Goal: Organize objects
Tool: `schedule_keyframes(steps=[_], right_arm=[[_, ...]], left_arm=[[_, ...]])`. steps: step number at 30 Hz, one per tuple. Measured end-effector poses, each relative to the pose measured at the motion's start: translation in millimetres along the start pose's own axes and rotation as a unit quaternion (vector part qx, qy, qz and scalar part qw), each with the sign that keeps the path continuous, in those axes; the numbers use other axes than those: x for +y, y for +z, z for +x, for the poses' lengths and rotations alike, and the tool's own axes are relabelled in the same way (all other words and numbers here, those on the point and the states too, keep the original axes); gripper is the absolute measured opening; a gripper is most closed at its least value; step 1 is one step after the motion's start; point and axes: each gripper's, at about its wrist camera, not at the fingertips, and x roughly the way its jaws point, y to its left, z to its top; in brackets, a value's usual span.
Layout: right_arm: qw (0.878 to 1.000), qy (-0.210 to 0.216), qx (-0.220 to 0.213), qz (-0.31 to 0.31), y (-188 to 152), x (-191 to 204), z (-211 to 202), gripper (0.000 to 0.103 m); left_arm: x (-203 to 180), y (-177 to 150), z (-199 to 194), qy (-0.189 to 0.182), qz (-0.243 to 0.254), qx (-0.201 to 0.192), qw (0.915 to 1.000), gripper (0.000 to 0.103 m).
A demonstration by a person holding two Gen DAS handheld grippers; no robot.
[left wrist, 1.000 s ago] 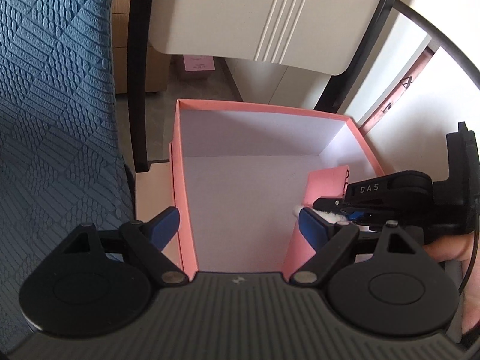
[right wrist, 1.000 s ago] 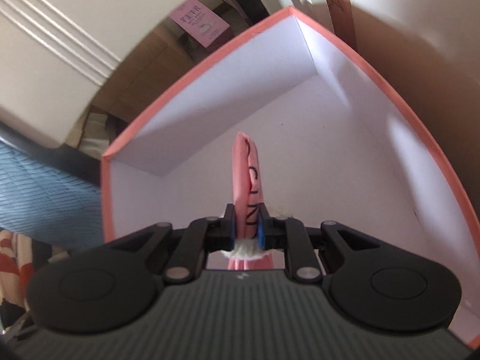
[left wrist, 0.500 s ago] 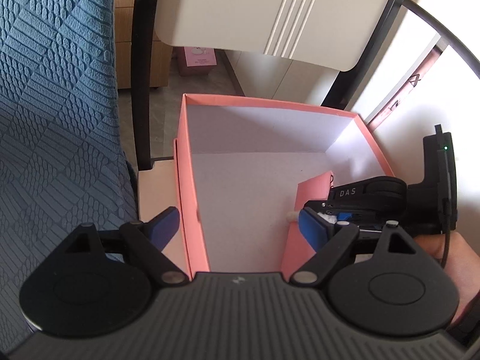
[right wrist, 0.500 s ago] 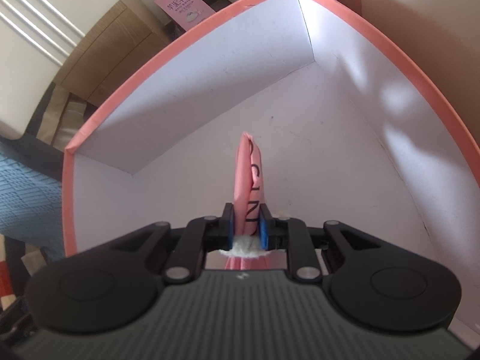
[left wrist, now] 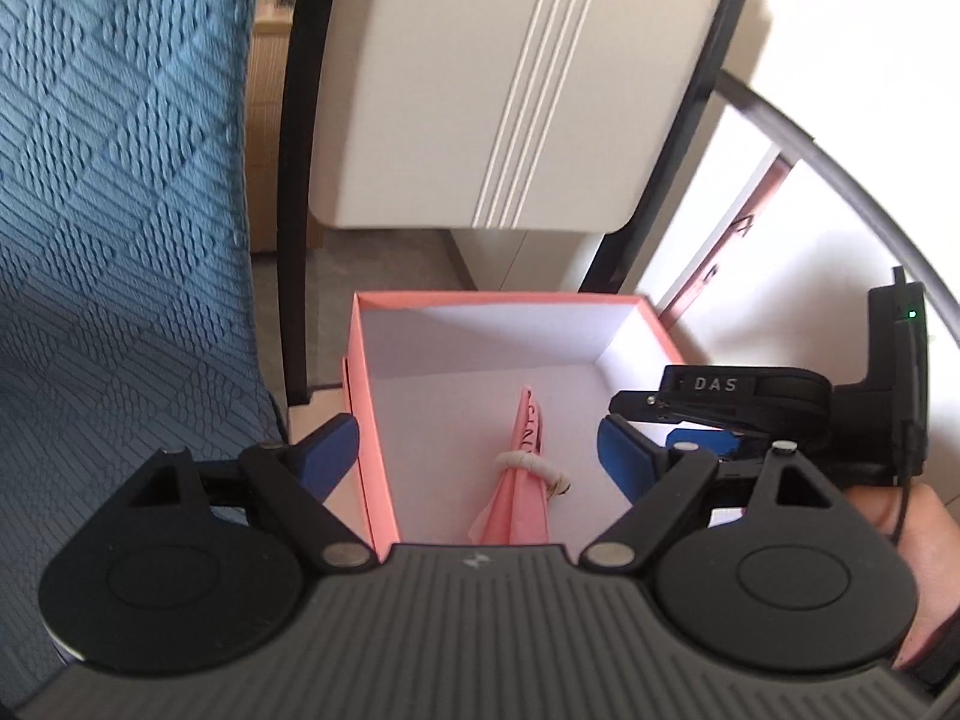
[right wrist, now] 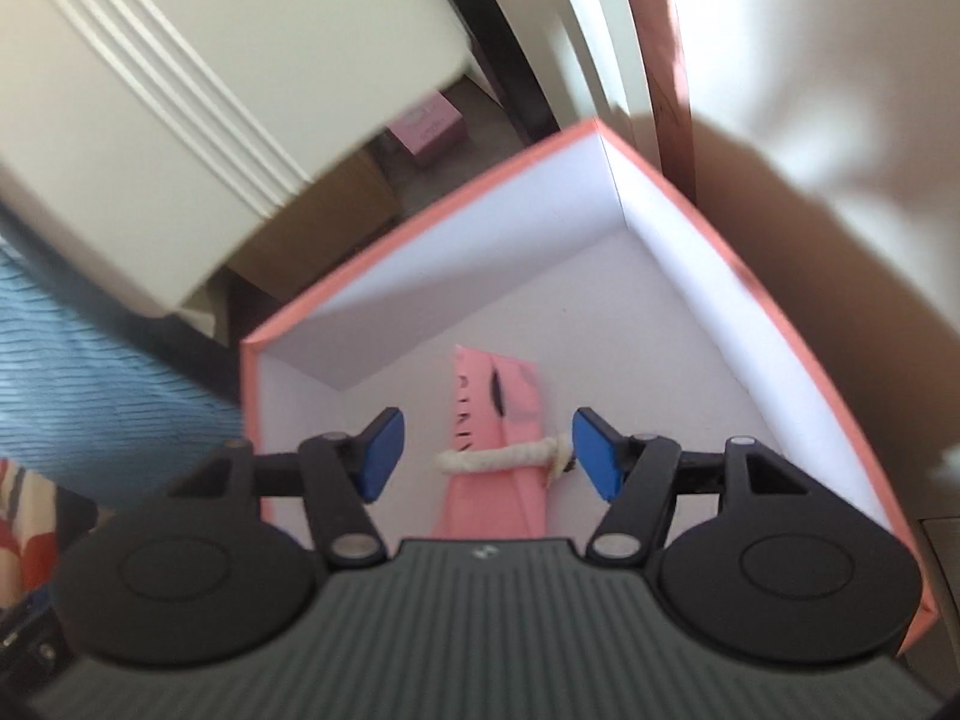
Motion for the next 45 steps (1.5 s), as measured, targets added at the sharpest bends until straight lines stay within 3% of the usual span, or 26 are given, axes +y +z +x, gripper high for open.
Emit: schedule_keyframes(steps=[10,23,29,38,40,44,45], right_arm=[[0.996,0.023,-0.071,-0.043,-30.4,27.9,-125.6,0.064],[0.987,0.054,-0.135,-0.075,-129.7,56.1,-262.1,0.065],[0.982,0.059,-0.163,-0.072,-176.9,61.3,-301.9,0.065],[0.979,0.038,-0.188,-0.075,-231.7,67.9,-311.1,0.065],[0.978,0.03,-0.19,-0.075,-236.0,66.6,-306.7,0.071],[0.98,0.028,-0.185,-0.066,-242.8,60.3,-293.9,0.101],[0.981,0.022,-0.18,-0.064,-243.8,59.5,-289.5,0.103]], left_arm=[[-18.9,-6.0,-115.6,0.014,0.029,-0.075,0.9967,0.09],[-26.2,-71.7,-242.1,-0.02,0.052,-0.128,0.9903,0.09],[-24.3,-98.2,-275.0,-0.025,0.062,-0.137,0.9884,0.09],[-13.1,-132.7,-285.3,-0.029,0.059,-0.121,0.9904,0.093],[-8.9,-139.3,-280.2,-0.032,0.055,-0.117,0.9911,0.094],[2.1,-148.5,-263.9,-0.039,0.041,-0.109,0.9925,0.095],[5.4,-150.3,-260.4,-0.04,0.034,-0.107,0.9929,0.095]])
